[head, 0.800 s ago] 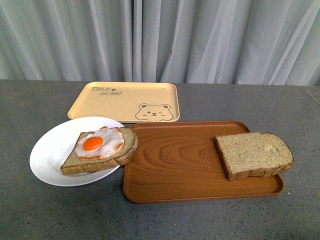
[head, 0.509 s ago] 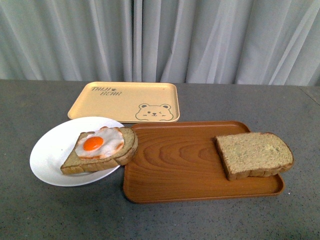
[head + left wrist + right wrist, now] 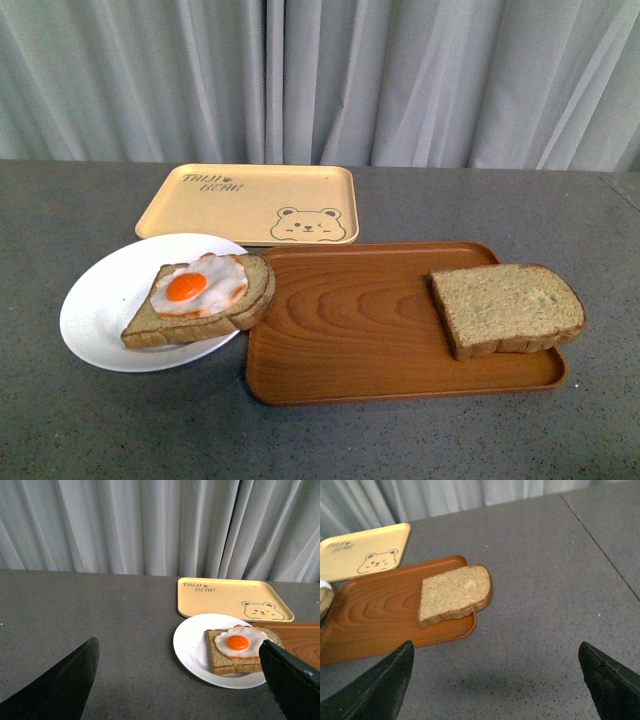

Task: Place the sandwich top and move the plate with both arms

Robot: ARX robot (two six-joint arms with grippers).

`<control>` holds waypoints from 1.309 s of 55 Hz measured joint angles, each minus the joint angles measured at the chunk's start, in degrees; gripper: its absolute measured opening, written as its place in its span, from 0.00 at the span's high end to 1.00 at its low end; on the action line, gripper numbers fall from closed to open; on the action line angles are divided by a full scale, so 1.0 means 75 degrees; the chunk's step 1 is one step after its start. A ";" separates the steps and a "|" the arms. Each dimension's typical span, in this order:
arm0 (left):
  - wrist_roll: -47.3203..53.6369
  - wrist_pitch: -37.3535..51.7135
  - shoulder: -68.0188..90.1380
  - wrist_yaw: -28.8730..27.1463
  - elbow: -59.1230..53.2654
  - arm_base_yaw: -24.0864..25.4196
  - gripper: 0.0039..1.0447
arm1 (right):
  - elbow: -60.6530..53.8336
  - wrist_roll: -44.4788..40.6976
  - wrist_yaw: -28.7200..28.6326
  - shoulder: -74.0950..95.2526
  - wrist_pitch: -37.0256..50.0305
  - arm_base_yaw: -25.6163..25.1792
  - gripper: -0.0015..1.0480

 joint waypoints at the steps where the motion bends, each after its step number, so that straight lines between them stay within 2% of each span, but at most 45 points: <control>1: 0.0000 0.0000 0.0000 -0.0003 0.0000 0.0000 0.08 | 0.0108 0.0067 -0.0178 0.0583 0.0382 -0.0254 0.09; 5: 0.0000 0.0000 0.0000 -0.0003 0.0000 0.0000 0.08 | 0.0545 0.0367 -0.0778 0.2576 0.1853 -0.0863 0.09; 9: 0.0000 0.0000 0.0000 -0.0006 0.0000 0.0000 0.08 | 0.1259 0.0720 -0.1399 0.5394 0.3654 -0.1099 0.09; 11: 0.0000 0.0000 0.0000 -0.0003 0.0000 0.0000 0.08 | 0.1577 0.0959 -0.1594 0.6540 0.4199 -0.1099 0.09; 18: 0.0000 0.0000 0.0000 0.0000 0.0000 0.0000 0.08 | 0.2323 0.1206 -0.1515 0.8903 0.5042 -0.0766 0.09; 32: 0.0000 0.0000 0.0000 -0.0006 0.0000 0.0000 0.08 | 0.3637 0.1600 -0.1198 1.1162 0.5222 0.0099 0.09; 58: 0.0000 0.0000 0.0000 -0.0003 0.0000 0.0000 0.08 | 0.5115 0.2416 -0.1131 1.2814 0.4893 0.0694 0.09; 62: 0.0000 0.0000 0.0000 -0.0003 0.0000 0.0000 0.08 | 0.5190 0.2521 -0.1122 1.2858 0.4887 0.0746 0.17; 65: 0.0000 0.0000 0.0000 -0.0003 0.0000 0.0000 0.08 | 0.5205 0.2573 -0.1131 1.2901 0.4896 0.0781 0.27; 72: 0.0000 0.0000 0.0000 -0.0003 0.0000 0.0000 0.08 | 0.5018 0.2841 -0.1230 1.2861 0.5129 0.0807 0.57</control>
